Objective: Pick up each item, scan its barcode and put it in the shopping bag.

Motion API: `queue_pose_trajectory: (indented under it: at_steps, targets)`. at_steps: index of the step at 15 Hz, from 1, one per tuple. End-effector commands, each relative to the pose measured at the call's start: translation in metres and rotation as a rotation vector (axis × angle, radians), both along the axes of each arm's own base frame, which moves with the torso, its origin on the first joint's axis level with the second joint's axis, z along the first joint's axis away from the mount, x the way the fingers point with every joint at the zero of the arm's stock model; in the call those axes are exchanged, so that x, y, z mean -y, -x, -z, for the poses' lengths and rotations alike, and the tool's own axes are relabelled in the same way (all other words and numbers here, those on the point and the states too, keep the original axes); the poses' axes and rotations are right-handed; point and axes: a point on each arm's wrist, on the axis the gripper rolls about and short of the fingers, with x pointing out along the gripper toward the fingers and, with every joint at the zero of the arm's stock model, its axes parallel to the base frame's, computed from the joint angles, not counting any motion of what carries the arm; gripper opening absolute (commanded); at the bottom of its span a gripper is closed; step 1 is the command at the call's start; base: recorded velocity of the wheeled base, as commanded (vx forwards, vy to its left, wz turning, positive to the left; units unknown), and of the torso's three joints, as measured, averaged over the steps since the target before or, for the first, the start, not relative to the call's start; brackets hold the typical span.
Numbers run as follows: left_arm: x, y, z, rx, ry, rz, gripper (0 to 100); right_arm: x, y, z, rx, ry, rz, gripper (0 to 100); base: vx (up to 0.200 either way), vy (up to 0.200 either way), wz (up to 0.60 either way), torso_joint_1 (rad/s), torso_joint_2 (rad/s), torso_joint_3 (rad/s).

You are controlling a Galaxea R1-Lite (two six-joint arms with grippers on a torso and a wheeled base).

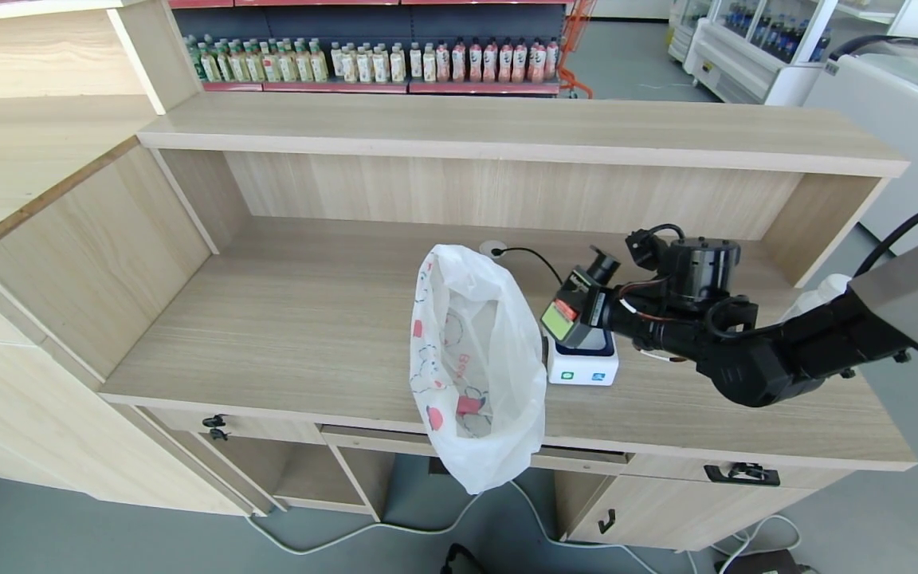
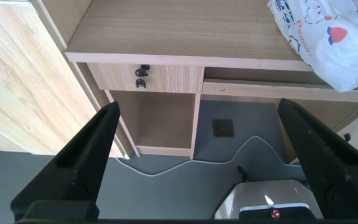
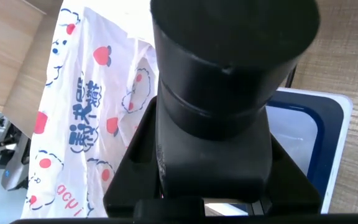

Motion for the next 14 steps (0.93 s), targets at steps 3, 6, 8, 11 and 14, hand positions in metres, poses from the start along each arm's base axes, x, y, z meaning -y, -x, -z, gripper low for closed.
queue_pose_trajectory:
  at_steps: [3,6,8,11,14]
  targets:
    - [0.0,0.0,0.0,0.002,0.0,0.0,100,0.001,-0.001,0.002,-0.006,0.003,0.003,0,0.0,0.0,0.0,0.0,0.0,0.0]
    - [0.0,0.0,0.0,0.0,0.0,0.0,100,0.002,0.0,-0.002,0.003,0.0,0.005,0,0.0,0.0,0.0,0.0,0.0,0.0]
    - [0.0,0.0,0.0,0.0,-0.002,0.0,100,0.003,0.004,-0.013,0.028,-0.008,0.003,0,0.0,0.0,0.0,0.0,0.0,0.0]
    - [0.0,0.0,0.0,0.0,-0.002,0.0,100,0.014,0.027,-0.051,0.112,-0.012,0.009,0,0.0,0.0,0.0,0.0,0.0,0.0]
    - [0.0,0.0,0.0,0.0,-0.002,0.0,100,0.03,0.062,-0.079,0.257,0.103,-0.027,0,0.0,0.0,0.0,0.0,0.0,0.0]
